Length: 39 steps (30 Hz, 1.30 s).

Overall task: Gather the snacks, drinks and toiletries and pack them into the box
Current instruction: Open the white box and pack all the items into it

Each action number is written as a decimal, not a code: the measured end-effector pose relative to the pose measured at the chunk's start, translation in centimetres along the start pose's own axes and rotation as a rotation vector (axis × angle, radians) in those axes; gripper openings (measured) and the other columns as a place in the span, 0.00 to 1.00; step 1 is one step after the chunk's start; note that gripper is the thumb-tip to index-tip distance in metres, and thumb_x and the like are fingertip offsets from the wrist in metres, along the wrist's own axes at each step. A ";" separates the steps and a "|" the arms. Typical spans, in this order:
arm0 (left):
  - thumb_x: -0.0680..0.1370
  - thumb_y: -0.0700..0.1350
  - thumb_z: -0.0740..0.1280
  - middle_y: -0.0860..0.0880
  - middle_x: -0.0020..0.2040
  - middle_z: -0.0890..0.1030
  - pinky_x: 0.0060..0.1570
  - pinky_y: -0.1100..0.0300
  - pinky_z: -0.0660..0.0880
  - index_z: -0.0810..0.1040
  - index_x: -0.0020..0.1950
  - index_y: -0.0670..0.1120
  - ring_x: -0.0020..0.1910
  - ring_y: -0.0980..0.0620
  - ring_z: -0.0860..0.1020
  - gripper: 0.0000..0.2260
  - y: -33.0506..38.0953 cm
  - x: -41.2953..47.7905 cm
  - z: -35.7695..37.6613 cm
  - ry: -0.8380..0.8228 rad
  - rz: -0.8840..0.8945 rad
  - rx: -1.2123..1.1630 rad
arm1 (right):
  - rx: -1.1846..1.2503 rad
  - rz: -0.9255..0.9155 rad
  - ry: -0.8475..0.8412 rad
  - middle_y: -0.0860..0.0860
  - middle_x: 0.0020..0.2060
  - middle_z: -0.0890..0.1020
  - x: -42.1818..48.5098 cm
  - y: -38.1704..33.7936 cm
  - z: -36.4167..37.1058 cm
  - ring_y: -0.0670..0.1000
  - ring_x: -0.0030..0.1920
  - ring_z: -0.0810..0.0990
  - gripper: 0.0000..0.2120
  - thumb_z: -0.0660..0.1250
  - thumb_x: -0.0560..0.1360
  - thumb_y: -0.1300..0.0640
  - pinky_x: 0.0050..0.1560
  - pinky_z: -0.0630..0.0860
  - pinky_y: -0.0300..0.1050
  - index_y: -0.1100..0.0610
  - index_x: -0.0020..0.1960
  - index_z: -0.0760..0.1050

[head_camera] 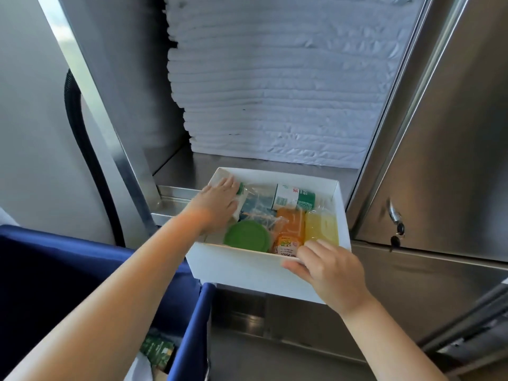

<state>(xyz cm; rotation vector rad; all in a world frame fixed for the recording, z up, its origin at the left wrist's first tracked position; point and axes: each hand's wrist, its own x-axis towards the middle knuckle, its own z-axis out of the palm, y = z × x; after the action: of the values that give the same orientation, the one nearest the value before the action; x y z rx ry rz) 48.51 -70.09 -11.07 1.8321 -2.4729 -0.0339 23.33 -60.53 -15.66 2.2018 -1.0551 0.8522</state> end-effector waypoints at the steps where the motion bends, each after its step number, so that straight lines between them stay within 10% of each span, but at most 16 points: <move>1: 0.82 0.48 0.50 0.48 0.75 0.60 0.68 0.52 0.60 0.62 0.74 0.46 0.73 0.50 0.60 0.20 0.4 -2.2 0.6 0.121 -0.012 -0.125 | -0.004 -0.006 0.013 0.47 0.26 0.70 0.0 0.1 0.2 0.48 0.28 0.70 0.22 0.61 0.77 0.41 0.25 0.65 0.40 0.54 0.31 0.69; 5: 0.81 0.55 0.53 0.53 0.44 0.80 0.44 0.57 0.74 0.80 0.49 0.48 0.43 0.50 0.77 0.19 2.0 -11.3 2.8 0.620 0.103 -0.253 | -0.032 -0.029 0.043 0.48 0.27 0.71 -0.2 0.1 0.7 0.48 0.28 0.71 0.22 0.63 0.76 0.41 0.27 0.67 0.40 0.55 0.30 0.70; 9: 0.77 0.58 0.61 0.49 0.50 0.78 0.60 0.51 0.67 0.78 0.56 0.44 0.51 0.47 0.74 0.19 2.1 -11.6 6.2 0.663 0.145 -0.042 | -0.081 -0.030 0.082 0.48 0.26 0.71 -0.3 0.0 0.9 0.49 0.28 0.71 0.23 0.63 0.76 0.41 0.28 0.66 0.40 0.55 0.30 0.70; 20: 0.77 0.61 0.59 0.52 0.44 0.69 0.48 0.53 0.61 0.70 0.47 0.50 0.43 0.48 0.68 0.15 1.8 -9.3 10.1 0.940 0.118 0.015 | -0.093 0.529 0.196 0.47 0.36 0.79 -3.4 -6.2 2.2 0.52 0.42 0.73 0.15 0.63 0.75 0.41 0.47 0.61 0.44 0.52 0.39 0.77; 39: 0.70 0.67 0.64 0.50 0.28 0.66 0.37 0.58 0.55 0.60 0.37 0.50 0.33 0.51 0.61 0.23 2.1 -7.4 6.5 1.096 0.225 -0.057 | -0.193 0.663 0.542 0.51 0.20 0.68 1.1 -3.7 3.3 0.52 0.26 0.63 0.23 0.55 0.77 0.59 0.39 0.57 0.44 0.58 0.23 0.64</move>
<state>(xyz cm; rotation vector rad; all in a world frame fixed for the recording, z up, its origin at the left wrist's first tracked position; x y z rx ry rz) 48.26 -62.52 -17.70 1.0404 -1.7880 0.6932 27.89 -61.35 -17.69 1.3272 -1.5081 1.4500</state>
